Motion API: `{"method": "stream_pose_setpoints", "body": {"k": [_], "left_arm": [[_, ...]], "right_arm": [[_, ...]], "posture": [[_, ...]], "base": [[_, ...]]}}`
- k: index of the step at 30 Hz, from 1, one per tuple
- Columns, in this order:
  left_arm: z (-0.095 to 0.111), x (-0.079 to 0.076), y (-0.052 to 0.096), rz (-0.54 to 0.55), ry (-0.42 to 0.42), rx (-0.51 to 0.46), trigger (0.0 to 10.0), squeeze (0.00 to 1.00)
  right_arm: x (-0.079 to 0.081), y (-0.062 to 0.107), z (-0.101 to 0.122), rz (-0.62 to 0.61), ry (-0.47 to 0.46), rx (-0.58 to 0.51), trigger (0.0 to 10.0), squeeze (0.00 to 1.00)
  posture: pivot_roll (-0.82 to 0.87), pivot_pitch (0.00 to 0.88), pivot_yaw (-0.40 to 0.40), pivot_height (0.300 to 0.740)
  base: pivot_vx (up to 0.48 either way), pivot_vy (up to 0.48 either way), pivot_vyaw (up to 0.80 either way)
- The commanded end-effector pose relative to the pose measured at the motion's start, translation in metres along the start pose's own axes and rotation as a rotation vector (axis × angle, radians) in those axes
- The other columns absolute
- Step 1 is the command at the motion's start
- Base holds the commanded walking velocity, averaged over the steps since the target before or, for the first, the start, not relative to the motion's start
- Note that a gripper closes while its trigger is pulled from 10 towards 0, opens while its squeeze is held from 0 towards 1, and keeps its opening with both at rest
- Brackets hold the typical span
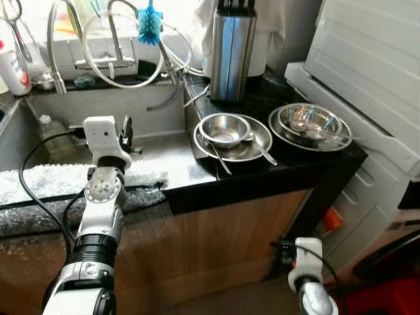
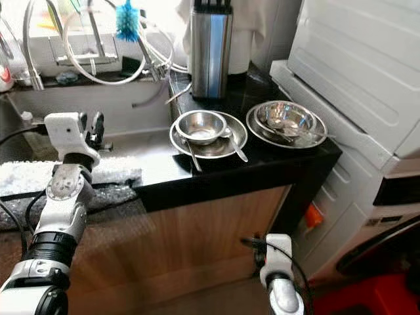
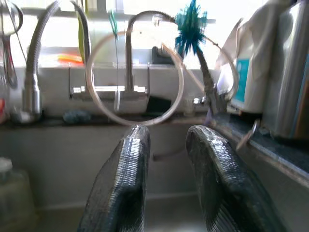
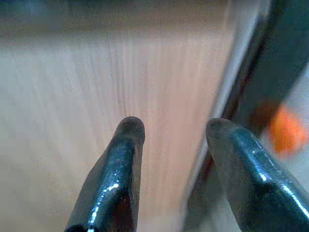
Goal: Kitchen organization
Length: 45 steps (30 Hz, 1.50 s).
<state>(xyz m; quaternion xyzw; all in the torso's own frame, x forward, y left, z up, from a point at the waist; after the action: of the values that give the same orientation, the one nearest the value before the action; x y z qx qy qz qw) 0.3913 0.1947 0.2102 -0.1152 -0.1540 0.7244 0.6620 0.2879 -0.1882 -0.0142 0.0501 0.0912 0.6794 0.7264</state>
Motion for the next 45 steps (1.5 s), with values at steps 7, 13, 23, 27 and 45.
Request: {"method": "stream_pose_setpoints", "body": {"k": [7,13,23,27,45], "left_arm": [[0.026,0.001,0.008,-0.017,-0.059,-0.100,10.0,0.00],[0.024,0.007,0.017,-0.024,-0.090,-0.075,10.0,0.00],[0.006,0.002,0.036,0.000,-0.049,-0.017,10.0,0.00],[0.009,0.007,0.041,0.021,-0.041,-0.024,10.0,0.00],[0.011,-0.005,0.027,0.003,-0.040,-0.001,10.0,0.00]], "right_arm": [[0.000,0.002,0.087,-0.049,0.025,-0.323,10.0,0.00],[0.011,0.011,0.102,-0.038,0.026,-0.340,10.0,0.00],[0.018,0.015,0.092,-0.051,0.016,-0.284,10.0,0.00],[0.018,0.016,0.087,-0.045,0.023,-0.260,10.0,0.00],[0.013,0.011,0.082,-0.059,-0.018,-0.224,10.0,0.00]], "posture": [[-0.11,0.000,-0.026,0.740],[-0.11,0.000,-0.029,0.740],[-0.12,0.000,-0.035,0.740],[-0.11,0.002,-0.039,0.740],[-0.11,0.000,-0.033,0.740]], "base": [[0.000,0.000,0.00],[0.000,0.000,0.00],[0.000,0.000,0.00],[0.000,0.000,0.00],[0.000,0.125,-0.13]]}}
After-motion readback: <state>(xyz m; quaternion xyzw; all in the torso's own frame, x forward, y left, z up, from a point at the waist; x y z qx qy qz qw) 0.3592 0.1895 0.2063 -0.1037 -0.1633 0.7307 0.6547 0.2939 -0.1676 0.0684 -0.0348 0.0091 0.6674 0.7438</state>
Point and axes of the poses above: a point about 5 cm out from each wrist's last joint towards the gripper, its own y axis pointing back from the gripper into the wrist, its own z axis along the axis of the wrist's last joint, x = y × z, the point moved 4 cm from there along -y, pointing out of the wrist towards the gripper, and after that the axes turned 1 degree about -y, right-handed, at the moved point
